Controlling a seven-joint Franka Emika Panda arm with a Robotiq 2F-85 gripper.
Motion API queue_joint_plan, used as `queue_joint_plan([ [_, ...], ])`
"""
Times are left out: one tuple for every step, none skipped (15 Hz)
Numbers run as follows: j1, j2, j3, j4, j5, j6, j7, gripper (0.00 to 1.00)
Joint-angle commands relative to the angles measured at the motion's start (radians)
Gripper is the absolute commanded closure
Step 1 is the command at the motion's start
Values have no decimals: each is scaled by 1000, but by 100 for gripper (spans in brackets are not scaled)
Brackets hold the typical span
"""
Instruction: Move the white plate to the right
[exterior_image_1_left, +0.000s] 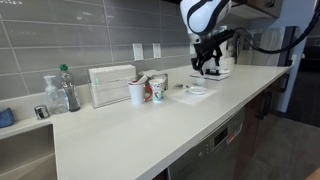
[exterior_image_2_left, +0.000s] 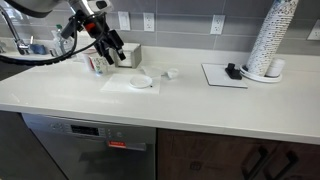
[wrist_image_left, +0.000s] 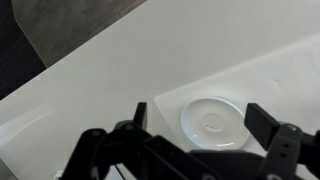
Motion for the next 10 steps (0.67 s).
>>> queue_joint_plan([
  [97, 172, -63, 169, -20, -83, 20, 0],
  [121, 210, -79, 204, -34, -100, 46, 0],
  [143, 242, -96, 237, -31, -117, 56, 0],
  [166, 279, -114, 272, -40, -128, 96, 0],
  [186, 309, -131, 300, -46, -136, 116, 0],
  [205, 338, -145, 326, -49, -134, 145, 0],
  [221, 359, -154, 344, -39, -129, 153, 0],
  [234, 375, -165, 363, -27, -129, 164, 0],
  [227, 322, -170, 302, -12, -95, 122, 0],
  [238, 344, -177, 322, -12, -96, 135, 0],
])
